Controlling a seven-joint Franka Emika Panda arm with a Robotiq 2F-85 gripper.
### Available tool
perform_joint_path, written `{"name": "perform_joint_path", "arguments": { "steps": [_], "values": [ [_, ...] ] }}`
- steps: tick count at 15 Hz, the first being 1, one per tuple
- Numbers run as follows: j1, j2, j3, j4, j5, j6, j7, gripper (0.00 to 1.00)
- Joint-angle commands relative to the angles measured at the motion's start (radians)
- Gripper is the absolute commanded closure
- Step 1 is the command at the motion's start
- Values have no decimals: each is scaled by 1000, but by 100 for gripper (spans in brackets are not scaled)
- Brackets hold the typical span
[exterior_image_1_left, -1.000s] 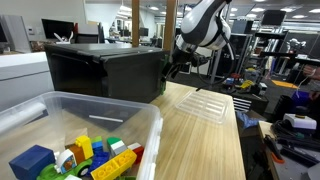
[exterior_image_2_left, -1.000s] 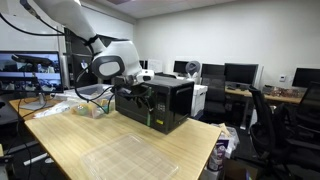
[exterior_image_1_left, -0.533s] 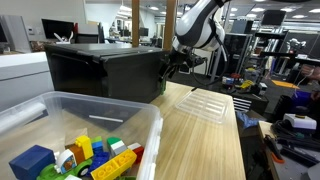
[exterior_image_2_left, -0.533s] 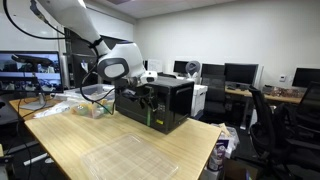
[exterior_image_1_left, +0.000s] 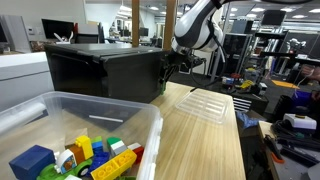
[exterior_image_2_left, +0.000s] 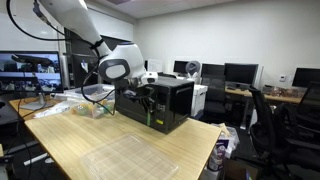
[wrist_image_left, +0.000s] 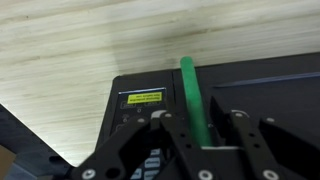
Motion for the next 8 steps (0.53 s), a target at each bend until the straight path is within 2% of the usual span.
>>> {"name": "perform_joint_path", "arguments": {
  "steps": [1,4,5,8],
  "values": [
    [-1,8,-1,7,-10,10,-14,88],
    [-1,9,0,8,-10,12,-16,96],
    [-2,8,2,6,-10,15,-19,93],
    [-2,3,5,1,-8,17,-22,93]
  ]
}}
